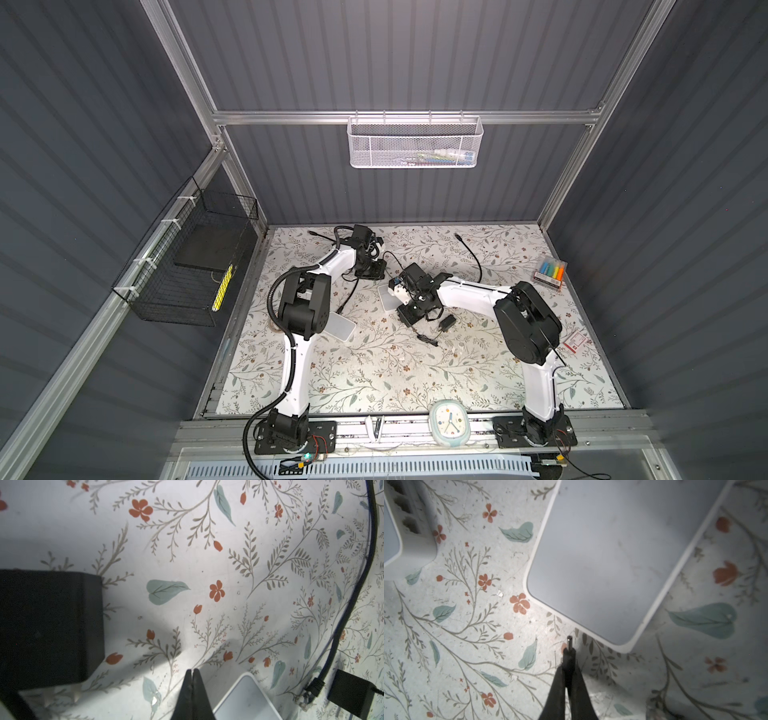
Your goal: Insert the plug into the switch port
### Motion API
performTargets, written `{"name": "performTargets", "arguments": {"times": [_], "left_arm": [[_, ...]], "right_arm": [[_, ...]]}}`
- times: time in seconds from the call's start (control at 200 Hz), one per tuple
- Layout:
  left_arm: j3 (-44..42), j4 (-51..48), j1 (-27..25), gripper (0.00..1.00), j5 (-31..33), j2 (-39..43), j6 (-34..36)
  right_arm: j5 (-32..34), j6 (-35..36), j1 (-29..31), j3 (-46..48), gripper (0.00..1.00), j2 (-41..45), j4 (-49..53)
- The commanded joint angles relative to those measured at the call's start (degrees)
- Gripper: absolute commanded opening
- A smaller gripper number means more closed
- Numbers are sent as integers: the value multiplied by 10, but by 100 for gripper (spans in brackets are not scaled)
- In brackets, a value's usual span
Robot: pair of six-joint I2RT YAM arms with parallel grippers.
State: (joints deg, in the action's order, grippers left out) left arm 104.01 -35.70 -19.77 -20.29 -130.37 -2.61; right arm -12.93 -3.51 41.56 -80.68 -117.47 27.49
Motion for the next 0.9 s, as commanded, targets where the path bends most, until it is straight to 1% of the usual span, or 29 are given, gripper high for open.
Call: {"name": "performTargets", "arguments": {"times": [0.0, 0.56, 0.895], "left_arm": [[14, -4, 4, 0, -18, 1, -6], [-18, 18, 5, 0, -48, 1, -20], [-35, 24, 6, 0, -58, 3, -22]], "right_arm": [[-7, -7, -2, -19, 0, -17, 11], [8, -20, -10, -36, 0, -28, 19], [-1, -27, -10, -44, 0, -29, 16]]}}
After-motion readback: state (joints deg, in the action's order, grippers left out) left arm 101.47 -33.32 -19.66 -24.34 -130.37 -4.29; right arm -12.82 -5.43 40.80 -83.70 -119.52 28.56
